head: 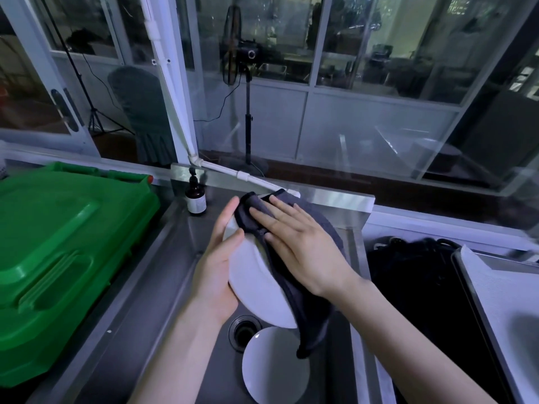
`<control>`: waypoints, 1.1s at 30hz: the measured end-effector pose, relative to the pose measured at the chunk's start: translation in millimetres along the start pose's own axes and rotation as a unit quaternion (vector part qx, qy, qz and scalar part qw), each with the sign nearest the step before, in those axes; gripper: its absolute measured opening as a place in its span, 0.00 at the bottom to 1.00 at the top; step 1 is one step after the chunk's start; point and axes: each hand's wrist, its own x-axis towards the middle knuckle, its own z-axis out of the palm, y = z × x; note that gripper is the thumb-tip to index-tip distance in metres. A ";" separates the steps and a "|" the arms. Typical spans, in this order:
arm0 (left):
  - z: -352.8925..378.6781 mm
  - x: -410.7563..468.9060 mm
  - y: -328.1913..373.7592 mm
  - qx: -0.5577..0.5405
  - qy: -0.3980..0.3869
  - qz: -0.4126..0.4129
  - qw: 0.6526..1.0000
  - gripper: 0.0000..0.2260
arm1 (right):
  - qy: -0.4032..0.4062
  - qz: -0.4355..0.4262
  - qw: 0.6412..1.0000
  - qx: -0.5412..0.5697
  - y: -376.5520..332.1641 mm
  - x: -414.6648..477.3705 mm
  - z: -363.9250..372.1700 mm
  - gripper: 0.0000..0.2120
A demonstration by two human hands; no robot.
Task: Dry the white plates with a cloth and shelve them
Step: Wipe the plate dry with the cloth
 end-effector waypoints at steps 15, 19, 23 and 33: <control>-7.3 8.6 6.3 -0.023 0.086 0.049 0.995 0.20 | 0.137 0.156 0.965 0.160 0.2 -63.4 26.1 0.20; 6.2 11.0 -3.3 -0.035 0.072 0.027 0.996 0.19 | 0.069 0.014 0.994 0.078 -22.8 -41.4 28.1 0.20; 8.6 9.2 -6.4 -0.053 0.069 0.027 0.996 0.19 | 0.037 0.051 0.994 0.085 -10.6 -15.6 20.1 0.21; 2.4 18.5 -4.2 -0.035 0.149 0.065 0.986 0.18 | 0.093 0.085 0.985 0.121 -3.2 -82.1 37.7 0.20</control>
